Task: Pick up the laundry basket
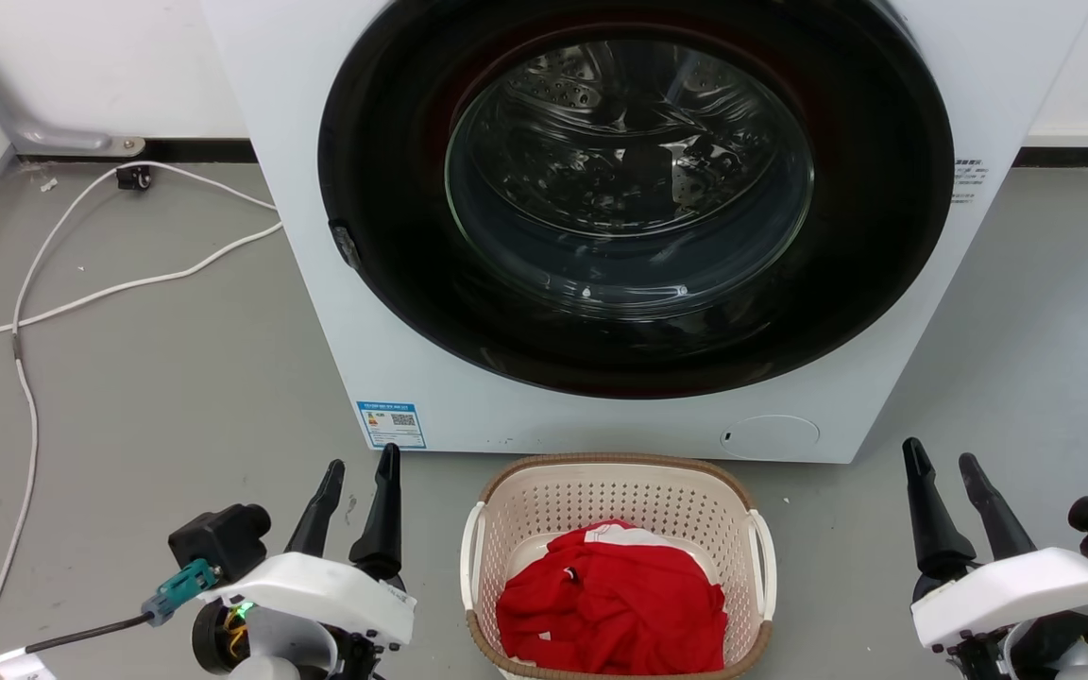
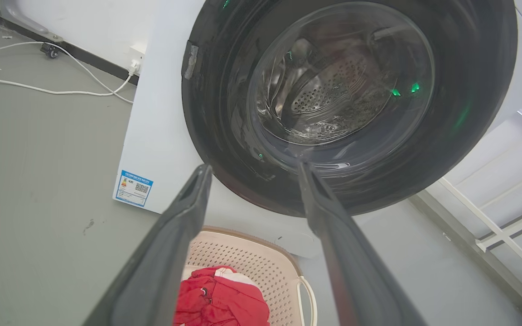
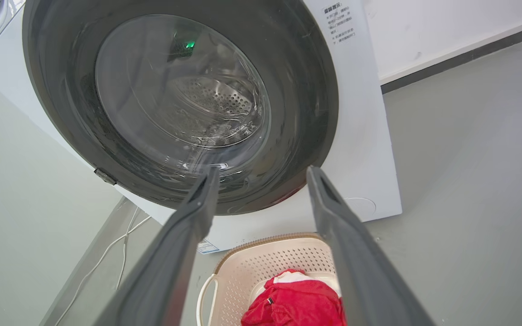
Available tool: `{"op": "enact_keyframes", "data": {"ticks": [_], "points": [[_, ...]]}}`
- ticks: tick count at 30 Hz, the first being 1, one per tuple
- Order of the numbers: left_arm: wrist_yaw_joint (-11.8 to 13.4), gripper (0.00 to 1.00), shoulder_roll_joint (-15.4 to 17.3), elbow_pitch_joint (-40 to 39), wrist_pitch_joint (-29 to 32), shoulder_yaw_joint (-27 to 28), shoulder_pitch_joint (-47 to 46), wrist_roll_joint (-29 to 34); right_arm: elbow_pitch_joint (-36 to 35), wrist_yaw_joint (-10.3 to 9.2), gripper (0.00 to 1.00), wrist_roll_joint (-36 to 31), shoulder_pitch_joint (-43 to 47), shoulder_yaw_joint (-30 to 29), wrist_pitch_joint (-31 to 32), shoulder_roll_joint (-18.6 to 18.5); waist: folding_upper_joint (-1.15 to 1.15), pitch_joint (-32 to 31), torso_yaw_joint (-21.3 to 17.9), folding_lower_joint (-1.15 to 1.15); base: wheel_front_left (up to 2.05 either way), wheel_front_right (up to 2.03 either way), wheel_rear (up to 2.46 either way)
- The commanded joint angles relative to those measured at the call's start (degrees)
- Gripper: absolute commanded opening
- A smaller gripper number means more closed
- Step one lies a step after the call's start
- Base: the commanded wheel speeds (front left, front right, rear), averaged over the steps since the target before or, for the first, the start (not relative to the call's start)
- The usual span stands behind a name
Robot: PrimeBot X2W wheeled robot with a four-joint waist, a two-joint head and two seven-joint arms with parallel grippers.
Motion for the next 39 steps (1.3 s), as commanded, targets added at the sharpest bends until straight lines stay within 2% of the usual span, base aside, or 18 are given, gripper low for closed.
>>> {"op": "enact_keyframes", "data": {"ticks": [1, 22, 39], "points": [[0.2, 1.0, 0.4, -0.4, -0.5, -0.2, -1.5, 1.4, -1.0, 0.08, 1.0, -1.4, 0.1, 0.0, 0.0, 0.0, 0.0, 0.0, 0.0, 0.0, 0.0, 0.0, 0.0], [1.6, 1.0, 0.6, 1.4, -3.5, -2.6, -1.5, 14.1, -4.3, 0.11, 1.0, -13.6, 2.7, 0.2, 0.6, 0.0, 0.0, -0.2, 0.6, 0.0, 0.0, 0.0, 0.0], [2.5, 1.0, 0.5, 2.5, -5.6, -3.8, -1.4, 21.6, -6.0, 0.12, 1.0, -21.0, 4.1, 0.2, 0.2, 0.0, 0.0, -0.3, 1.0, 0.0, 0.0, 0.0, 0.0]]}}
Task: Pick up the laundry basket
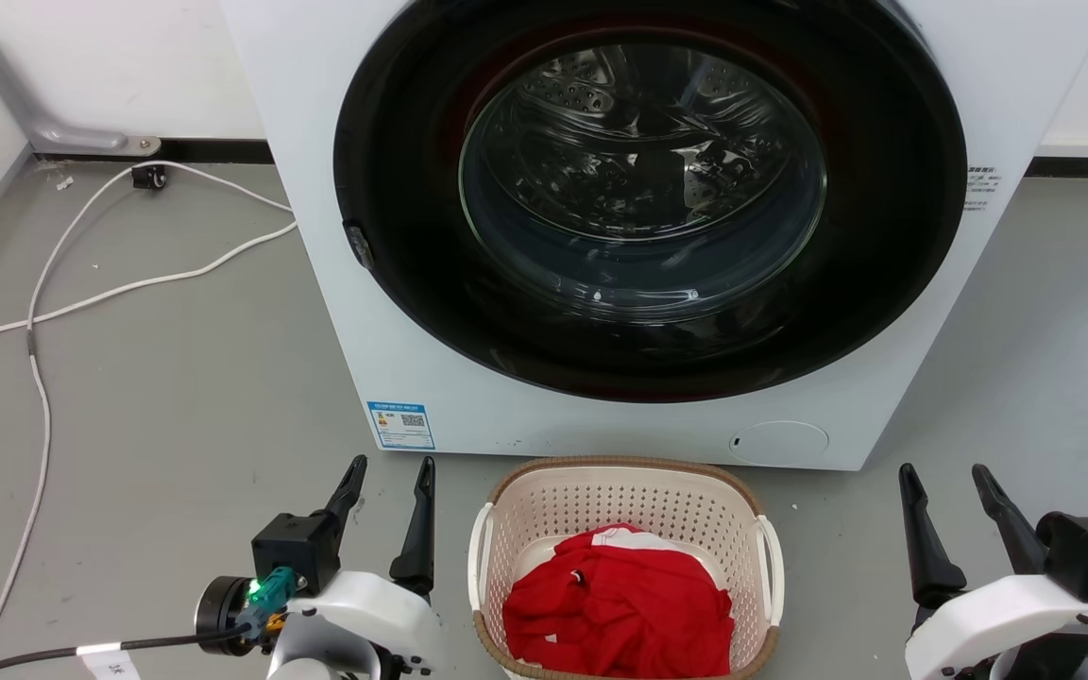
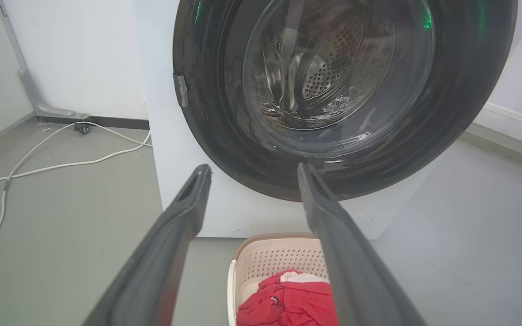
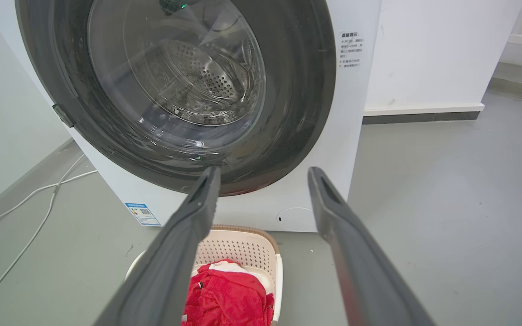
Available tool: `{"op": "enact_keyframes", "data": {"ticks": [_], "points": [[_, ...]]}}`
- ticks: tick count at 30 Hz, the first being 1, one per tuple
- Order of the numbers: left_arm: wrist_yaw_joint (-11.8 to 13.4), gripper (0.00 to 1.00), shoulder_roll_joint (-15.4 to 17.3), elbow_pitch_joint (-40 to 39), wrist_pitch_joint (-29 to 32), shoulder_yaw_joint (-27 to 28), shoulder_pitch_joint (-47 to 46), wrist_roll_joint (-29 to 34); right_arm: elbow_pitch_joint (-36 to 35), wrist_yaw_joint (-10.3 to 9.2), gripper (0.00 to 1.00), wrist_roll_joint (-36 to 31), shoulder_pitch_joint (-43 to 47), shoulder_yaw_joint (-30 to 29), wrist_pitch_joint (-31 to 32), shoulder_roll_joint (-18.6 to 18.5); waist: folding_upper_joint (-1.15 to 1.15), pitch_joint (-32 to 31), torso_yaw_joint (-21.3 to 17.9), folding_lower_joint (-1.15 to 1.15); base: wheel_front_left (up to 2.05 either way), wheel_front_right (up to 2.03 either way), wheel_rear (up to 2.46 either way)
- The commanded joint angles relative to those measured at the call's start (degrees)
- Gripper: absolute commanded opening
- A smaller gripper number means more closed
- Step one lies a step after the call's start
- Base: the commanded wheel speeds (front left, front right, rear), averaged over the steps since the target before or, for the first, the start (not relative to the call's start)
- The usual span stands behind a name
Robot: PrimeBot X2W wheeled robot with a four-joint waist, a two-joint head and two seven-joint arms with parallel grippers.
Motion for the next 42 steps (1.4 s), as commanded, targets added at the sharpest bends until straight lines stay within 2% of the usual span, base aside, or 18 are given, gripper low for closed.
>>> {"op": "enact_keyframes", "data": {"ticks": [1, 24, 42], "points": [[0.2, 1.0, 0.1, 0.0, -0.6, -0.1, -0.9, 1.1, -0.6, 0.11, 1.0, -1.3, 0.4, 0.0, -0.4, 0.0, 0.0, 0.0, 0.0, 0.0, 0.0, 0.0, 0.0], [0.7, 1.0, -0.4, 1.6, -2.9, -0.4, -1.0, 8.3, 0.3, 0.07, 1.0, -8.0, 1.2, 0.1, -3.1, 0.1, 0.0, 0.1, 0.3, 0.0, 0.0, 0.0, 0.0], [0.4, 1.0, -0.6, 2.4, -2.8, 0.3, -1.0, 6.8, 2.9, 0.07, 1.0, -6.2, -0.1, -0.5, -4.3, 0.1, 0.0, 0.1, 0.2, 0.0, 0.0, 0.0, 0.0]]}}
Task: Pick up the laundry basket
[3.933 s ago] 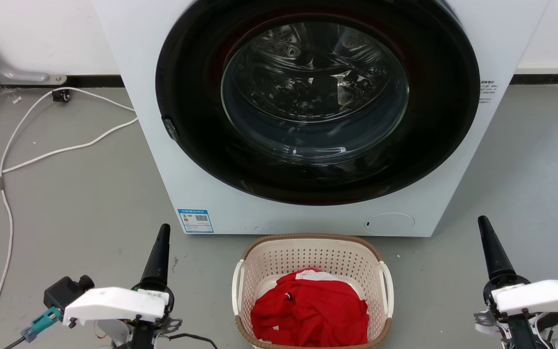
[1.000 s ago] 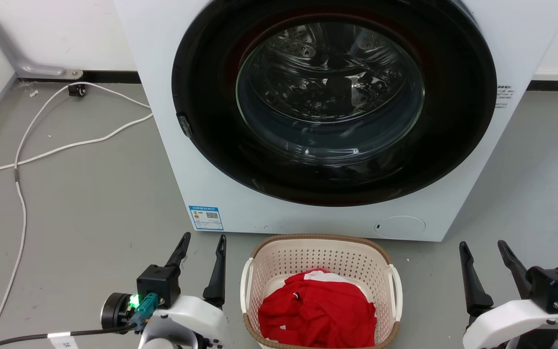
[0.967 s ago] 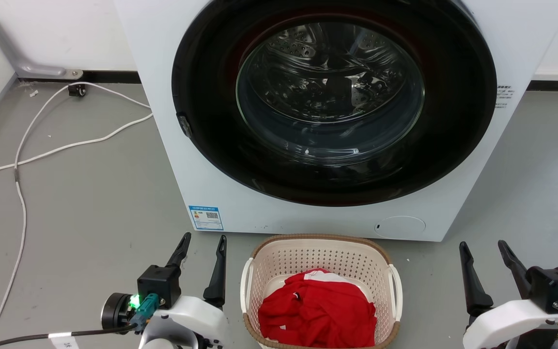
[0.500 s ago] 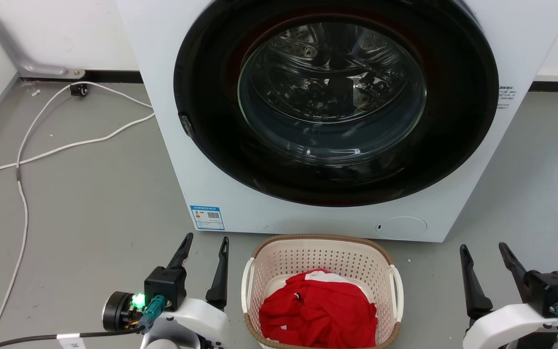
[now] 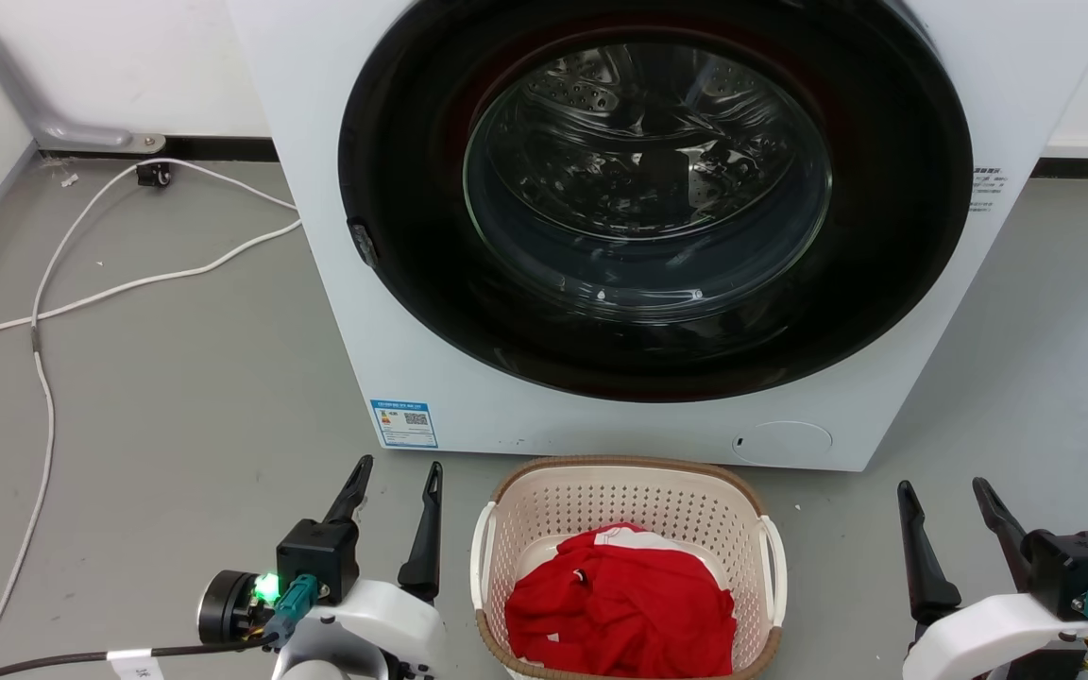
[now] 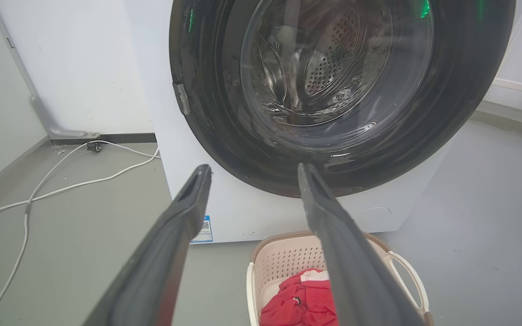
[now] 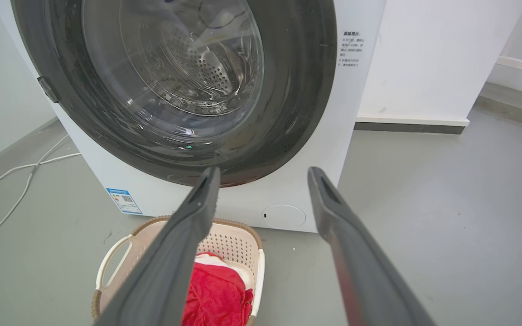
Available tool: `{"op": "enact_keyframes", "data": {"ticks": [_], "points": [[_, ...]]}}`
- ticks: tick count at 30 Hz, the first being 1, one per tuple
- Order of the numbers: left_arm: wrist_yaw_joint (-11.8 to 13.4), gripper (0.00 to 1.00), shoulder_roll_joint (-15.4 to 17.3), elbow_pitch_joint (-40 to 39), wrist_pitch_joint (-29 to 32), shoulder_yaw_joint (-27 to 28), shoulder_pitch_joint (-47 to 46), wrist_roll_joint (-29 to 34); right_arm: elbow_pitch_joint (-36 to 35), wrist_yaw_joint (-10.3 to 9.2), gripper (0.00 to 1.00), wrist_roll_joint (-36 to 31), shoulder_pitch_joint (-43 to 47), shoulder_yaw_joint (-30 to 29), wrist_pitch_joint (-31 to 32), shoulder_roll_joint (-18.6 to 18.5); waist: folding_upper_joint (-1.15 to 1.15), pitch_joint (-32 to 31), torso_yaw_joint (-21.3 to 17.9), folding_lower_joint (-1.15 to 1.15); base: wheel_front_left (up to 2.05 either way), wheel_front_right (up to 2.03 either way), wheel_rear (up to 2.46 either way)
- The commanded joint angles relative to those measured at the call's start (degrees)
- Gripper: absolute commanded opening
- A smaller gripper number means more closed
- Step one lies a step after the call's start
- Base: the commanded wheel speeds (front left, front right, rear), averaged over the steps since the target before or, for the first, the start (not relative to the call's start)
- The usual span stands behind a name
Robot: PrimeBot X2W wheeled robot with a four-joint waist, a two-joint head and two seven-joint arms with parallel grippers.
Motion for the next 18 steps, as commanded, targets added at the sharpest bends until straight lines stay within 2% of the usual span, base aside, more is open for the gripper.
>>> {"op": "enact_keyframes", "data": {"ticks": [1, 11, 18], "points": [[0.0, 1.0, 0.0, 0.0, -0.1, 0.1, -0.5, -0.3, 0.1, -0.01, 1.0, 0.0, -0.6, 0.0, -0.2, 0.1, 0.0, 0.0, 0.0, 0.0, 0.0, 0.0, 0.0], [-0.7, 1.0, 0.1, -0.3, -0.1, -0.3, -2.3, 0.7, 0.9, -0.01, 1.0, 0.2, -2.1, -0.7, 0.2, 0.1, 0.0, 2.5, -0.1, 0.0, 0.0, 0.0, 0.0], [-1.9, 1.0, 0.3, 3.8, -0.1, -0.8, -9.1, 0.2, 4.9, -0.01, 1.0, 1.0, -7.4, -2.0, 1.2, 0.1, 0.0, 10.4, -1.0, 0.0, 0.0, 0.0, 0.0]]}}
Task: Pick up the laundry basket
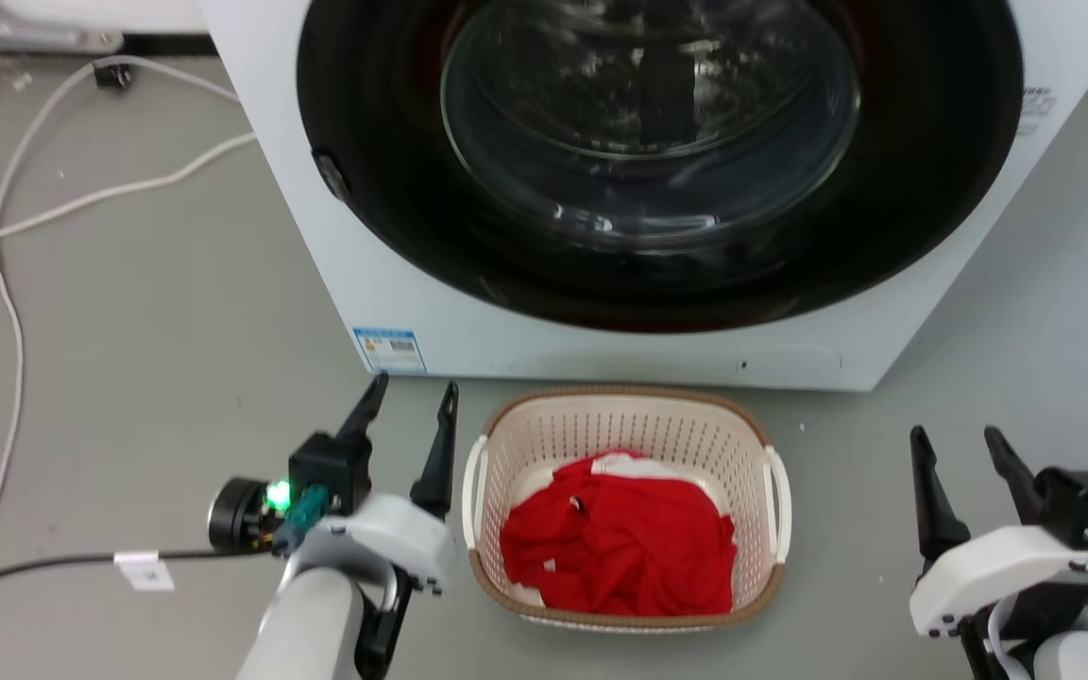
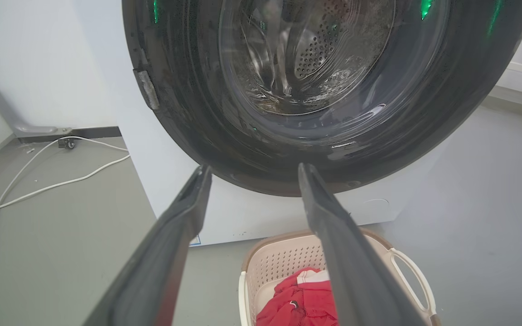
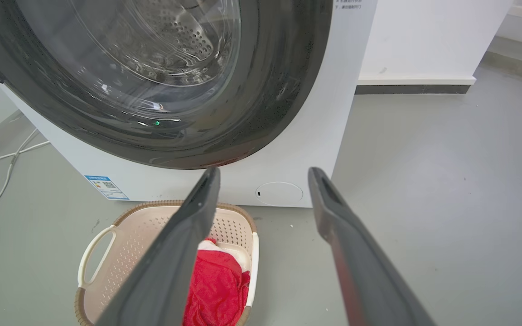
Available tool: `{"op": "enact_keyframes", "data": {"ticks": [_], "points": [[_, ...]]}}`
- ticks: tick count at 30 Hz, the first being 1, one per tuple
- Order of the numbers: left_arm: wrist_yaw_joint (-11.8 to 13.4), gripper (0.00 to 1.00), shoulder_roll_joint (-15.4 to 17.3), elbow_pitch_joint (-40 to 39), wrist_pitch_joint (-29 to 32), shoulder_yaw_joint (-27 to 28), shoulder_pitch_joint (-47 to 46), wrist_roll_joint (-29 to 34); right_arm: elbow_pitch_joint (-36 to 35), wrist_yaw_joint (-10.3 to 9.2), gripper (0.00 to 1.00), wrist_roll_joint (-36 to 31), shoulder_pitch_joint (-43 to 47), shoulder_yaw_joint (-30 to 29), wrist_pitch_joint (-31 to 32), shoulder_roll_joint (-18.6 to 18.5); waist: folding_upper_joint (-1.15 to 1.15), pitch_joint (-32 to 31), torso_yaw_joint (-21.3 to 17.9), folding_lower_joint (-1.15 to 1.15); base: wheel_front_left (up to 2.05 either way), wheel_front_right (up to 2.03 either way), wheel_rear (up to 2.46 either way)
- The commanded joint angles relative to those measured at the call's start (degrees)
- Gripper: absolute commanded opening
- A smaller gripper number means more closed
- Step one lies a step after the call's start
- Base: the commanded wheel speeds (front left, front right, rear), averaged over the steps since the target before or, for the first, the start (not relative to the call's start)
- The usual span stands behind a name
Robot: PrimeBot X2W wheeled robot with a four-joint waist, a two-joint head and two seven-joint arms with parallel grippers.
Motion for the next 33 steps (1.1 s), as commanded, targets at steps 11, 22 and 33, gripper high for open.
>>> {"op": "enact_keyframes", "data": {"ticks": [11, 22, 33], "points": [[-2.3, 1.0, 1.2, 13.5, 1.5, -1.3, -15.5, -3.0, 11.3, -0.01, 1.0, 0.4, -12.9, -0.8, -0.1, 0.1, 0.0, 17.6, -1.5, 0.0, 0.0, 0.0, 0.0], [-3.0, 1.0, 3.2, 29.5, 5.2, -6.4, -28.8, -9.6, 27.7, -0.02, 1.0, 0.6, -27.7, 2.4, 0.0, 0.1, 0.0, 30.4, -3.3, 0.0, 0.0, 0.0, 0.0], [-3.0, 1.0, 7.0, 35.2, 10.9, -16.2, -37.4, -22.2, 44.0, -0.02, 1.0, 2.6, -40.9, 7.9, 0.3, 0.0, 0.0, 39.4, -4.5, 0.0, 0.0, 0.0, 0.0]]}}
